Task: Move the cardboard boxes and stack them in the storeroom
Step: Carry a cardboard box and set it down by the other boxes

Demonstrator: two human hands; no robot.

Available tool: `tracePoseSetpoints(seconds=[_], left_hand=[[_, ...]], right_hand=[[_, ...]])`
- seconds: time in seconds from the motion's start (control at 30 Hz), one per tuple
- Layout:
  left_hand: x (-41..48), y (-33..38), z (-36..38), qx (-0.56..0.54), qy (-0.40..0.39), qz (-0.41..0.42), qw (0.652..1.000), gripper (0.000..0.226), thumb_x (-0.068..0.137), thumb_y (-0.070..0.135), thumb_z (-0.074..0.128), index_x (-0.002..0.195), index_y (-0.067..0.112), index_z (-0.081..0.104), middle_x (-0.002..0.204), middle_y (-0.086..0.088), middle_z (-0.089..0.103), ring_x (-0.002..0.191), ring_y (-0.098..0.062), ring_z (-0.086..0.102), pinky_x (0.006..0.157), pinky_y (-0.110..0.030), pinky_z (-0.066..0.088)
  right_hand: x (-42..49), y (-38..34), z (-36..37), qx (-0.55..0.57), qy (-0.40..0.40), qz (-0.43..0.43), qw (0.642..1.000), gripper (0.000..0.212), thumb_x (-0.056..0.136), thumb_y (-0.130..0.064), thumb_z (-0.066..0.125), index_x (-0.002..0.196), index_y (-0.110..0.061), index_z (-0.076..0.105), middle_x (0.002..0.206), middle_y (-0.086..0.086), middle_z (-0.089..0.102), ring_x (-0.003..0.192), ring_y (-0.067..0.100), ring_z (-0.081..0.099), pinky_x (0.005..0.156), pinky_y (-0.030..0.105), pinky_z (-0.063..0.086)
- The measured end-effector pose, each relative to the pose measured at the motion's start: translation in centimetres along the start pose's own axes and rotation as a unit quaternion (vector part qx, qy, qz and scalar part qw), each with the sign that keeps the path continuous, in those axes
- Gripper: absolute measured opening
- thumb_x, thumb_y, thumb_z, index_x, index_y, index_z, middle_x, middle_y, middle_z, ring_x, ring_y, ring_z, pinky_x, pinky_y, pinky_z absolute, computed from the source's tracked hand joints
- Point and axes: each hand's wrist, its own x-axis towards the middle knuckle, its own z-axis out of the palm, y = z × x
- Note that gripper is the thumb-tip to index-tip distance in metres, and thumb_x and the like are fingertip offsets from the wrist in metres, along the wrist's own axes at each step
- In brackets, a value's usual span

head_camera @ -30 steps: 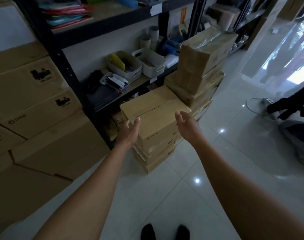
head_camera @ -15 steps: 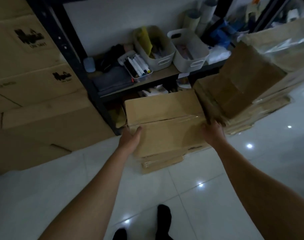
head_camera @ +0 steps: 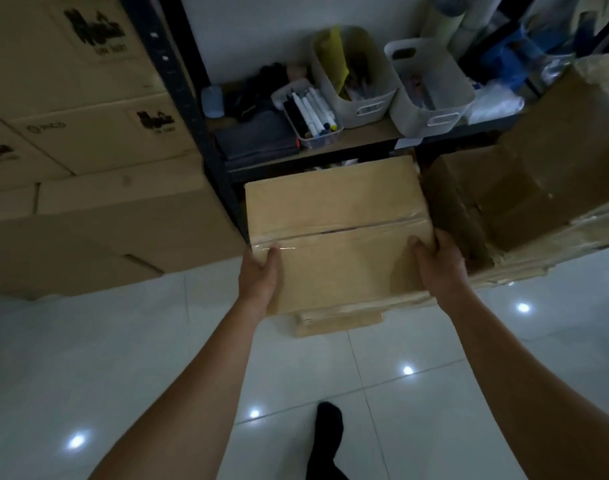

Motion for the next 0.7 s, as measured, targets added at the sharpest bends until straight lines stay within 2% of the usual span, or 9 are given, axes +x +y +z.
tracePoseSetpoints(seconds=[0.1, 0.2, 0.33, 0.47, 0.53, 0.63, 0.7], left_hand=[[-0.7, 0.0, -4.5, -0.014, 0.065, 0.010, 0.998, 0.053, 0.091, 0.049, 0.058, 0.136, 0.022, 0.049, 0.130, -0.003, 0.059, 0.121, -0.024, 0.053, 0.099, -0.029, 0.040], [-1.0, -0.5, -10.9, -0.019, 0.135, 0.012, 0.991, 0.067, 0.080, 0.062, 0.056, 0.133, 0.022, 0.053, 0.129, -0.007, 0.061, 0.121, -0.029, 0.054, 0.101, -0.034, 0.041], [-0.1, -3.1, -21.4, -0.025, 0.207, 0.003, 0.978, 0.066, 0.078, 0.065, 0.055, 0.130, 0.024, 0.054, 0.128, -0.006, 0.061, 0.121, -0.029, 0.054, 0.104, -0.039, 0.041], [1.7, -8.4, -29.3, 0.002, 0.202, -0.009, 0.979, 0.064, 0.082, 0.064, 0.055, 0.130, 0.022, 0.053, 0.126, -0.006, 0.061, 0.118, -0.031, 0.055, 0.102, -0.043, 0.042], [3.8, -11.8, -32.0, 0.023, 0.176, -0.030, 0.984, 0.064, 0.085, 0.062, 0.056, 0.134, 0.022, 0.050, 0.130, -0.008, 0.059, 0.120, -0.033, 0.054, 0.103, -0.047, 0.042], [7.8, -16.5, -34.3, 0.057, 0.138, -0.047, 0.988, 0.078, 0.077, 0.068, 0.052, 0.139, 0.020, 0.048, 0.134, -0.012, 0.056, 0.123, -0.037, 0.051, 0.104, -0.049, 0.041], [10.6, -19.3, -34.6, 0.077, 0.112, -0.053, 0.989, 0.068, 0.086, 0.058, 0.056, 0.140, 0.017, 0.047, 0.136, -0.014, 0.055, 0.124, -0.038, 0.050, 0.104, -0.046, 0.040]], right_hand=[[-2.6, -3.7, 2.2, -0.016, 0.000, -0.038, 0.999, 0.050, 0.092, -0.042, 0.052, 0.138, -0.022, 0.044, 0.130, 0.011, 0.056, 0.118, 0.036, 0.052, 0.099, 0.045, 0.043], [-5.7, -8.0, 6.4, -0.012, -0.025, -0.092, 0.995, 0.045, 0.093, -0.034, 0.053, 0.135, -0.018, 0.046, 0.127, 0.010, 0.058, 0.116, 0.035, 0.054, 0.094, 0.042, 0.044], [-11.3, -13.0, 14.2, -0.021, -0.077, -0.140, 0.987, 0.047, 0.093, -0.034, 0.054, 0.136, -0.016, 0.045, 0.129, 0.012, 0.059, 0.117, 0.033, 0.055, 0.096, 0.041, 0.043], [-16.1, -13.0, 22.4, -0.041, -0.102, -0.126, 0.986, 0.045, 0.094, -0.034, 0.054, 0.133, -0.013, 0.045, 0.126, 0.015, 0.058, 0.112, 0.035, 0.057, 0.088, 0.037, 0.043], [-16.9, -11.6, 27.0, -0.054, -0.128, -0.088, 0.986, 0.050, 0.096, -0.034, 0.052, 0.139, -0.012, 0.041, 0.133, 0.015, 0.054, 0.117, 0.034, 0.054, 0.091, 0.037, 0.042], [-16.6, -8.5, 33.1, -0.064, -0.168, -0.032, 0.983, 0.056, 0.097, -0.033, 0.050, 0.146, -0.011, 0.034, 0.143, 0.015, 0.045, 0.126, 0.033, 0.046, 0.100, 0.038, 0.038], [-15.7, -6.1, 36.5, -0.071, -0.173, -0.004, 0.982, 0.055, 0.097, -0.034, 0.050, 0.145, -0.011, 0.037, 0.140, 0.016, 0.047, 0.124, 0.034, 0.047, 0.099, 0.040, 0.039]])
